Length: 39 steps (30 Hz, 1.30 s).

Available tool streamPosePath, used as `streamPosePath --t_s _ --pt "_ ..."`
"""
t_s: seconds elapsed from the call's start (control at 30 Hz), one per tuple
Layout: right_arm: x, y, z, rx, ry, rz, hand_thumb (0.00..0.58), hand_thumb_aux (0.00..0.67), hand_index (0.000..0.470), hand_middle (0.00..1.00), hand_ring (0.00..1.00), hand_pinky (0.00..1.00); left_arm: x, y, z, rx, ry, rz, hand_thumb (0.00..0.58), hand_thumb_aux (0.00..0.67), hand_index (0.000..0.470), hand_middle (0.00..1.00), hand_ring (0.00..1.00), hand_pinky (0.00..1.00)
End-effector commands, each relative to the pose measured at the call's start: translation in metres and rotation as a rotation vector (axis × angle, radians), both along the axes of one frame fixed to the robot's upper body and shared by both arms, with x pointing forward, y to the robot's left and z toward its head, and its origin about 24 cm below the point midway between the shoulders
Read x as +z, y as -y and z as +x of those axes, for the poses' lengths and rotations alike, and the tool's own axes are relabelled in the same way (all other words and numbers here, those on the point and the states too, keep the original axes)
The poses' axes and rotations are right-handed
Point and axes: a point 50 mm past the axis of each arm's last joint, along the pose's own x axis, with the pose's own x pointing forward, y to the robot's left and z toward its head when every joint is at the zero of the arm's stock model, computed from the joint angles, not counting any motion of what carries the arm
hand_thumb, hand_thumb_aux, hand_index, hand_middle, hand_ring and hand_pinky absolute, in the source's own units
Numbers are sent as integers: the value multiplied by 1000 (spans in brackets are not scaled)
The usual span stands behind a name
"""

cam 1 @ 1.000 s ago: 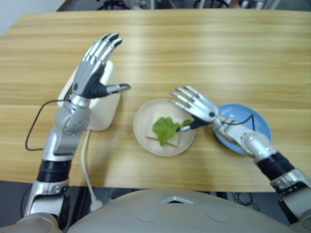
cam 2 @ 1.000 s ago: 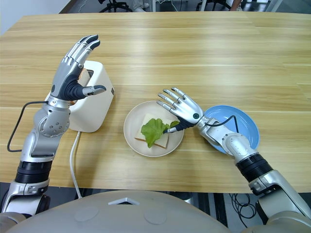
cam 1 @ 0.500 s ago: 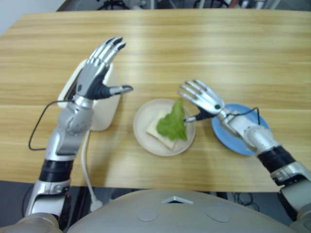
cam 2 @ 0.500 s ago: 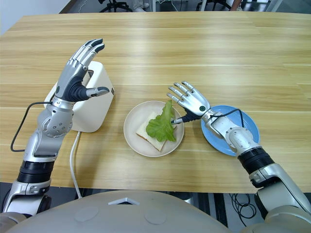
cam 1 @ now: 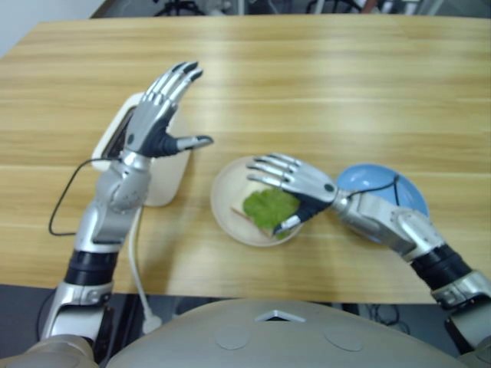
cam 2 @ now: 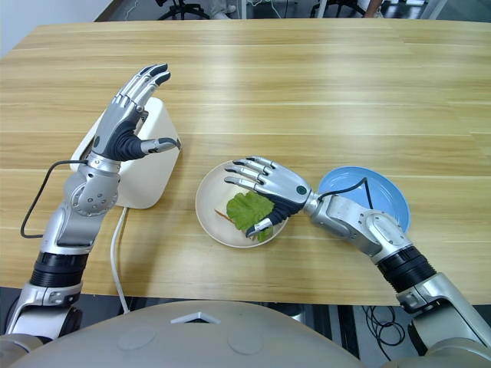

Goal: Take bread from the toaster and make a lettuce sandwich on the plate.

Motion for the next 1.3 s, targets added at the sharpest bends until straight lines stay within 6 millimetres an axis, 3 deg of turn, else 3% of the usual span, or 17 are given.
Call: streamPosePath --t_s 0.03,0.13,0.27,0.43,0.57,0.67,0.73,0.93,1.13,1.3 --pt "4 7 6 -40 23 -15 0 0 0 0 0 0 -3 1 3 0 -15 2 0 0 0 0 0 0" --pt "17 19 14 -114 87 41 0 0 0 0 0 0 -2 -1 3 7 -10 4 0 0 0 0 0 0" --pt "59 59 25 -291 254 254 0 0 0 0 0 0 5 -19 6 63 -22 -16 0 0 0 0 0 0" --pt "87 100 12 -417 352 409 0 0 0 0 0 0 19 -81 8 265 -95 37 0 0 0 0 0 0" --pt "87 115 0 -469 350 402 0 0 0 0 0 0 26 -135 -2 473 -217 197 0 0 0 0 0 0" --pt "81 118 -8 -494 334 389 0 0 0 0 0 0 24 -158 -11 551 -351 325 0 0 0 0 0 0" --pt "78 118 -12 -504 323 379 0 0 0 0 0 0 21 -162 -12 559 -414 381 0 0 0 0 0 0" --pt "71 108 -13 -491 306 357 0 0 0 0 0 0 0 -148 -6 488 -562 491 0 0 0 0 0 0" --pt "67 104 -9 -496 310 318 0 0 0 0 0 0 -18 -121 3 367 -620 472 0 0 0 0 0 0" --pt "64 105 -9 -506 312 287 0 0 0 0 0 0 -34 -111 5 327 -680 487 0 0 0 0 0 0"
